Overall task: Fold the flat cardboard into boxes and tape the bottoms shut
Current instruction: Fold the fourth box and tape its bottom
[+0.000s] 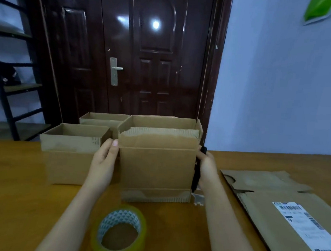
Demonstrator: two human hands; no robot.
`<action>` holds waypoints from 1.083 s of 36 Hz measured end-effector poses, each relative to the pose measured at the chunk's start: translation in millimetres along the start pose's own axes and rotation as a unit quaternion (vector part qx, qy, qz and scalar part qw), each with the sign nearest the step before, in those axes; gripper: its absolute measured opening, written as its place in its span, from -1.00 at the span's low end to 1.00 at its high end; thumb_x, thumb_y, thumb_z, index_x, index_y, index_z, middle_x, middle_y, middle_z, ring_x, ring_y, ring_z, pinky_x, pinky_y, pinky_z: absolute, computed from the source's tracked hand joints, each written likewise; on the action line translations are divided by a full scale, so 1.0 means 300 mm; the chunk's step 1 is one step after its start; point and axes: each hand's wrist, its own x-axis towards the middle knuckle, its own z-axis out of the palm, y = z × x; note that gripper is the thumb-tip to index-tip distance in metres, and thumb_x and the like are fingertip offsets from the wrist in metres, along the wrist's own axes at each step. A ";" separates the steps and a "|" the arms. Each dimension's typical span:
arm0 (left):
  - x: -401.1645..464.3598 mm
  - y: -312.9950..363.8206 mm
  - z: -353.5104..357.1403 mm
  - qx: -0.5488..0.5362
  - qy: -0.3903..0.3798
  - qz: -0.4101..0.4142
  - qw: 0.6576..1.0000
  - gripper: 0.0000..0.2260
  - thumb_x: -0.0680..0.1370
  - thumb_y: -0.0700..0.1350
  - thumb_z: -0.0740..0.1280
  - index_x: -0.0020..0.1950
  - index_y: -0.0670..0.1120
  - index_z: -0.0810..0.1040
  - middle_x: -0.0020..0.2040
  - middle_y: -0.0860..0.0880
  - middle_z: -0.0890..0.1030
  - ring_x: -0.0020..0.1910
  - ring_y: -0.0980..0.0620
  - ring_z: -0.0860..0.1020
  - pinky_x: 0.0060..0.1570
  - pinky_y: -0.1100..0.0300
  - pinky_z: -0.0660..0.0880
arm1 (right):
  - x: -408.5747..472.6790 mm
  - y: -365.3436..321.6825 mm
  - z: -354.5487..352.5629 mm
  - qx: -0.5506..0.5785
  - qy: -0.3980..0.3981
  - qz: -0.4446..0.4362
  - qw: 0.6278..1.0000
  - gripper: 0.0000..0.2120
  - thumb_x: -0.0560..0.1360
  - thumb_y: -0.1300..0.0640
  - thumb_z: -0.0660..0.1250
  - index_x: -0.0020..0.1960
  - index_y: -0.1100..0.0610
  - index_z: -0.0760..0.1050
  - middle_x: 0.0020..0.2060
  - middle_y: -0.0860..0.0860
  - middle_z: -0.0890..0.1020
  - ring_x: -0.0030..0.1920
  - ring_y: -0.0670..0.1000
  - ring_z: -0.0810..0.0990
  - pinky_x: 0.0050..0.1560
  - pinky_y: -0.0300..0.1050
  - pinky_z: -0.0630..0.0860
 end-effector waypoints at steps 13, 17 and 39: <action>0.060 0.059 -0.018 -0.108 0.006 0.072 0.991 -0.46 0.54 0.33 -0.05 0.34 0.10 0.44 0.34 0.13 0.47 0.35 0.14 0.41 0.37 -0.06 0.30 | -0.029 -0.118 0.028 -0.104 0.019 -0.130 0.986 -0.68 0.63 0.08 0.16 0.36 -0.04 0.45 0.31 -0.02 0.51 0.37 0.04 0.39 0.42 0.07 0.27; 0.081 0.068 -0.020 -0.114 -0.045 0.087 0.989 -0.50 0.58 0.26 -0.10 0.20 0.18 0.58 0.42 0.16 0.40 0.41 0.13 0.34 0.35 -0.04 0.27 | -0.062 -0.162 0.049 -0.098 0.004 -0.188 0.977 -0.64 0.63 0.08 0.15 0.42 -0.08 0.35 0.36 -0.16 0.44 0.35 -0.12 0.35 0.32 -0.15 0.24; 0.084 0.072 0.019 -0.040 -0.128 0.004 0.991 -0.47 0.57 0.30 -0.23 0.27 0.34 0.47 0.47 0.28 0.23 0.48 0.20 0.14 0.48 -0.12 0.09 | -0.097 -0.208 0.046 -0.229 -0.106 -0.196 0.947 -0.65 0.63 0.04 0.14 0.40 -0.05 0.40 0.32 -0.15 0.49 0.36 -0.11 0.40 0.42 -0.05 0.29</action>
